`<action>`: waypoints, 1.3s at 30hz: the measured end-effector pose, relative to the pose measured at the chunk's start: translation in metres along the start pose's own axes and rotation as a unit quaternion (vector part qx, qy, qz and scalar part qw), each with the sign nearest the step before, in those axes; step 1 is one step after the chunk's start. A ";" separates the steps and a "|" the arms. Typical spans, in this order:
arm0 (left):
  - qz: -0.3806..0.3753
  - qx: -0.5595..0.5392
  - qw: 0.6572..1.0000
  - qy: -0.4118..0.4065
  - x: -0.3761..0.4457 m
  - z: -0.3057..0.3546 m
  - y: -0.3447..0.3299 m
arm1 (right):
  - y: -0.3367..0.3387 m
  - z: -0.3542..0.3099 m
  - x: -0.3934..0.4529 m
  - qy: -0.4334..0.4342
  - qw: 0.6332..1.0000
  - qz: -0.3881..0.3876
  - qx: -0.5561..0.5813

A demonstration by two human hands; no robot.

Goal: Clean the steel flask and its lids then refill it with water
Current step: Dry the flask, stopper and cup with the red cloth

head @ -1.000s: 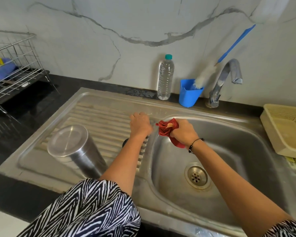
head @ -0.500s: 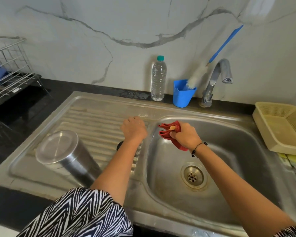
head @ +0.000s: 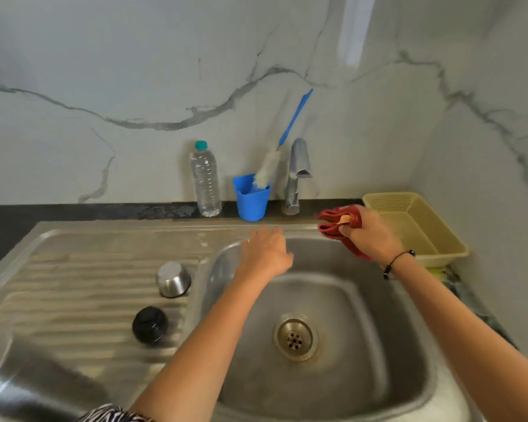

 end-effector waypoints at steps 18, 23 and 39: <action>-0.096 0.011 0.993 -0.071 0.036 0.092 -0.059 | 0.054 0.152 0.073 -0.046 0.965 0.021 -0.259; -0.120 0.013 0.990 -0.069 0.044 0.099 -0.075 | 0.037 0.155 0.088 0.004 0.933 -0.004 -0.361; -0.078 -0.026 0.996 -0.035 -0.005 0.058 -0.031 | 0.022 0.027 0.015 0.033 0.964 -0.128 -0.232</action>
Point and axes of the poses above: each hand's wrist, its own x-axis towards the middle knuckle, its own y-axis out of the back of the hand, z = x × y, the point moved 9 cm from there along x, towards the middle knuckle, and after that the axes turned 3 degrees about -z, right-handed, at the moved point
